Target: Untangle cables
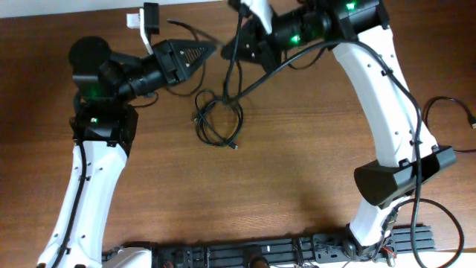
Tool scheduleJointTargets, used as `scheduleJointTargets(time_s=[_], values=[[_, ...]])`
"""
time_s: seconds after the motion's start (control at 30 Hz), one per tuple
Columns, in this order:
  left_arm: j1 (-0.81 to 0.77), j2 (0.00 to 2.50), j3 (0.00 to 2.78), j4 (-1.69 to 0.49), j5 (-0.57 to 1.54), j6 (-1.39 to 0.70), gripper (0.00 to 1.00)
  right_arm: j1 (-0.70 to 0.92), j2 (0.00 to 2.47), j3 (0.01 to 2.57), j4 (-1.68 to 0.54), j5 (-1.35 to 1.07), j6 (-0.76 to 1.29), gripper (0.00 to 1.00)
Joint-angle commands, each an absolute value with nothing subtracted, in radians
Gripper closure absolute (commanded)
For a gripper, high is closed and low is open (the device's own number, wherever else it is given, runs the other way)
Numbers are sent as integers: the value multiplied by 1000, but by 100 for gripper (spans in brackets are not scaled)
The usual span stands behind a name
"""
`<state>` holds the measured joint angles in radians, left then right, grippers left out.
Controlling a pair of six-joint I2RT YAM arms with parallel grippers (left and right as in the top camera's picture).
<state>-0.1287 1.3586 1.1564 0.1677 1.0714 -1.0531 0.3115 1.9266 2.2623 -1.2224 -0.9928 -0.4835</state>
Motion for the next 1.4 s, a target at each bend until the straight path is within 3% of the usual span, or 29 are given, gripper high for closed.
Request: scheduleJointTargets(time_s=[0.0, 0.3, 0.63, 0.9, 0.93, 1.0, 1.03, 1.07, 1.1, 1.23, 1.37], values=[[-130, 1344, 1161, 163, 1192, -1015, 77, 224, 1923, 2333, -1136, -1010, -279, 96], [-131, 1344, 1161, 163, 1311, -1003, 75, -15, 1914, 2381, -1138, -891, -175, 96], [-131, 1344, 1161, 163, 1328, -925, 75, -290, 1914, 2381, -1316, -231, -141, 96], [-133, 1344, 1161, 163, 1324, -925, 75, -551, 1914, 2381, -1328, 91, -17, 96], [-137, 1344, 1161, 163, 1324, -925, 75, -588, 1915, 2381, -1338, 135, 25, 93], [-154, 1344, 1160, 163, 1320, -925, 75, -651, 1916, 2379, -1345, 130, 43, 61], [-162, 1344, 1160, 163, 1316, -920, 74, -673, 1916, 2378, -1349, 114, 43, 35], [-167, 1344, 1161, 163, 1312, -912, 74, -688, 1916, 2378, -1351, 97, 44, 16], [-175, 1344, 1161, 163, 1304, -898, 73, -707, 1916, 2378, -1351, 68, 57, 4], [-199, 1344, 1160, 154, 1290, -783, 72, -741, 1916, 2378, -1345, -177, 60, 2], [-200, 1344, 1160, -174, 1108, -543, 73, -689, 1916, 2378, -1349, -446, -1, 2]])
